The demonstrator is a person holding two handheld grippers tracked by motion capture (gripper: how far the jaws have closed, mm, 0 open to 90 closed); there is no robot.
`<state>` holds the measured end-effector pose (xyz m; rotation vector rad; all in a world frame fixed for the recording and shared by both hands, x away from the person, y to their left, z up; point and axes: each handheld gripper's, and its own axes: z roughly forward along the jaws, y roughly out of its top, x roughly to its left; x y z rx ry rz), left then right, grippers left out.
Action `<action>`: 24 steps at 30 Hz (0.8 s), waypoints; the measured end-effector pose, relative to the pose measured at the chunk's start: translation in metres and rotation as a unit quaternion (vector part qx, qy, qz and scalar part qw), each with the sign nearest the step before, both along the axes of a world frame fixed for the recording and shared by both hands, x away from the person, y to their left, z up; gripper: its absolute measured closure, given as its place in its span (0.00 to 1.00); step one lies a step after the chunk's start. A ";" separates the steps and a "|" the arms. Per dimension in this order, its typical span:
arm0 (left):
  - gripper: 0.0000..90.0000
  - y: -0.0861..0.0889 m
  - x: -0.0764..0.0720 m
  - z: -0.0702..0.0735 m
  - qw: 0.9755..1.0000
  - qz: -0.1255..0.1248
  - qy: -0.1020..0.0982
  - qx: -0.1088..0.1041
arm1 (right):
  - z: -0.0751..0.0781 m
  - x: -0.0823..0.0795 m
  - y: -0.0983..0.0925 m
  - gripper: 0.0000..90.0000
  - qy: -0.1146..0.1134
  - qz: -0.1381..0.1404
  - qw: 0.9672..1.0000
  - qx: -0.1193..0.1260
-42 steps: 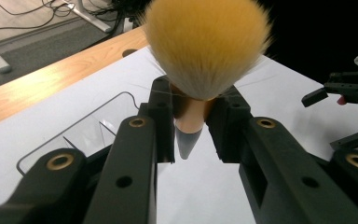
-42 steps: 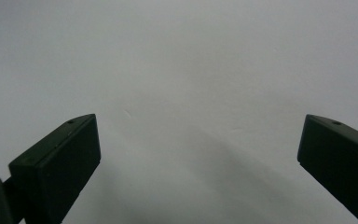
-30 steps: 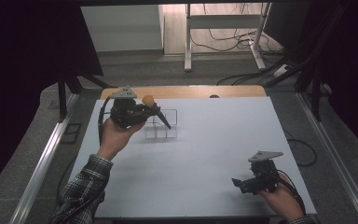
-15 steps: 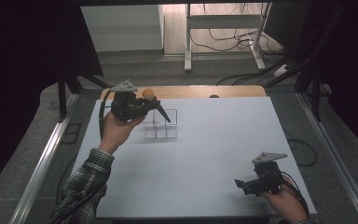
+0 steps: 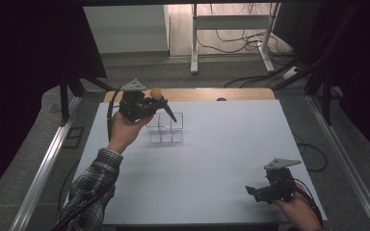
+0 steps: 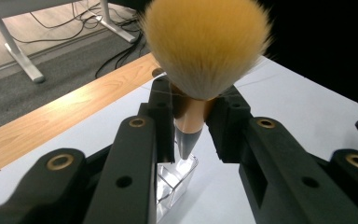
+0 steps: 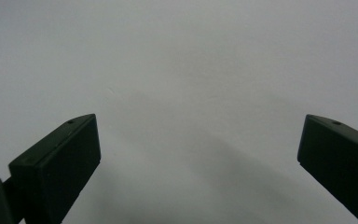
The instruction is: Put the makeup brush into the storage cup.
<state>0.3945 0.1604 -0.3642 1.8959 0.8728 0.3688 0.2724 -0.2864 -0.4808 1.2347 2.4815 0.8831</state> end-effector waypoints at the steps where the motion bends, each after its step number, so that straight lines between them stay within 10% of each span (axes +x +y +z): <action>1: 0.80 -0.001 0.001 0.000 1.000 0.001 -0.001 0.001 | 0.000 0.000 -0.001 0.00 -0.001 0.000 1.000 0.000; 24: 0.80 -0.012 0.020 -0.024 1.000 0.018 0.006 0.022 | 0.001 -0.002 -0.006 0.00 -0.001 -0.006 1.000 0.009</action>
